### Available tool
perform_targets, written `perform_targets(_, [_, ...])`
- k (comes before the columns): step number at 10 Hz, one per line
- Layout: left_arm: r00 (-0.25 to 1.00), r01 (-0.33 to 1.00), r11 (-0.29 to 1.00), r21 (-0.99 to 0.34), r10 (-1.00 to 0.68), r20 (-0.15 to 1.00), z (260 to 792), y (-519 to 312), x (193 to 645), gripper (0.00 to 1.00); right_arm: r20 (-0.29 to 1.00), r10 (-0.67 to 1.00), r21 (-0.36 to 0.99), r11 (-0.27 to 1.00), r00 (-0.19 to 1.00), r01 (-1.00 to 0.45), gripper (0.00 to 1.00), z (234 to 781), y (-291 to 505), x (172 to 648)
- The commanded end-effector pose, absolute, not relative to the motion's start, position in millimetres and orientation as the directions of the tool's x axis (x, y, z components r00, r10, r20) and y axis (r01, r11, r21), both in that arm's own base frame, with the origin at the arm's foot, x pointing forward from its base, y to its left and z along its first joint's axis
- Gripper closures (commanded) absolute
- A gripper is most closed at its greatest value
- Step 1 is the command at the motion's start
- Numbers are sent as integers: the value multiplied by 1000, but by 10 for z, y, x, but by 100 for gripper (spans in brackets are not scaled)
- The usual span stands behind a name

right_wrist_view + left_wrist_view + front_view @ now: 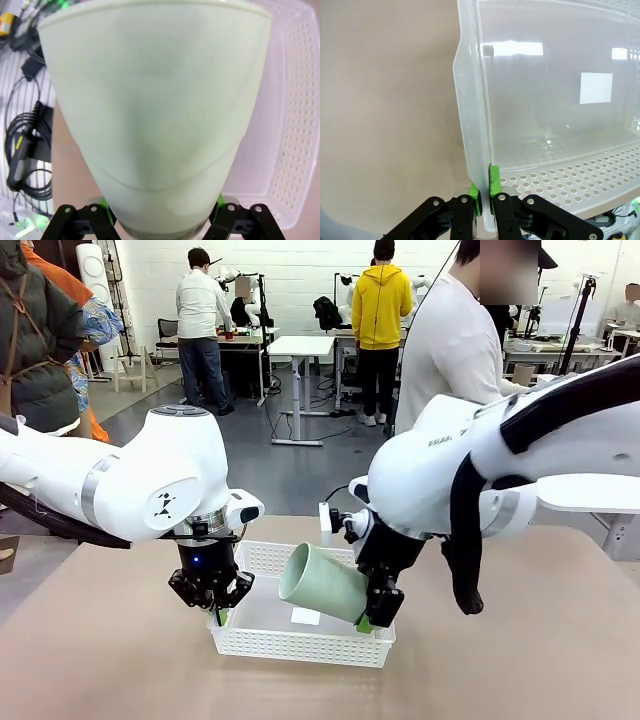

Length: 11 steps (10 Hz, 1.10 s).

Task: Clean and organize the cups into the basket.
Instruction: Pick up the Organizing basket and move it to the center of the table, then pick up the Reusable plastic cup from the right side of the table and place it inside the Organizing basket.

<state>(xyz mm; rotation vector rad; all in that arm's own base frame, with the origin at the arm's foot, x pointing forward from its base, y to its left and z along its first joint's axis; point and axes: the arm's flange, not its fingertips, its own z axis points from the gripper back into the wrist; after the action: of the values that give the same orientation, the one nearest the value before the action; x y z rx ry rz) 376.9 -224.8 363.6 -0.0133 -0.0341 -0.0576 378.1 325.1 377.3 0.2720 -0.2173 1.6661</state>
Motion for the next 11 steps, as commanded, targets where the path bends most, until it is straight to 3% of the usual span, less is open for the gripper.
perform_targets(1, [998, 60, 998, -19, -59, 35, 3648, -2244, 3769, 95, 246, 968, -14, -51, -53, -999, 22, 3700, 3400, 3909])
perform_targets(8, [998, 60, 998, -19, -59, 35, 3648, -2244, 3769, 95, 168, 985, 46, 41, 48, -998, 22, 3145, 3574, 4236])
perform_targets(9, [998, 60, 998, -19, -59, 35, 3648, -2244, 3769, 95, 176, 983, 50, 45, 53, -998, 3, 3145, 3584, 4235])
perform_targets(11, [998, 60, 998, -19, -59, 35, 3648, -2244, 3769, 95, 191, 981, 43, 37, 45, -998, 0, 3208, 3593, 4199])
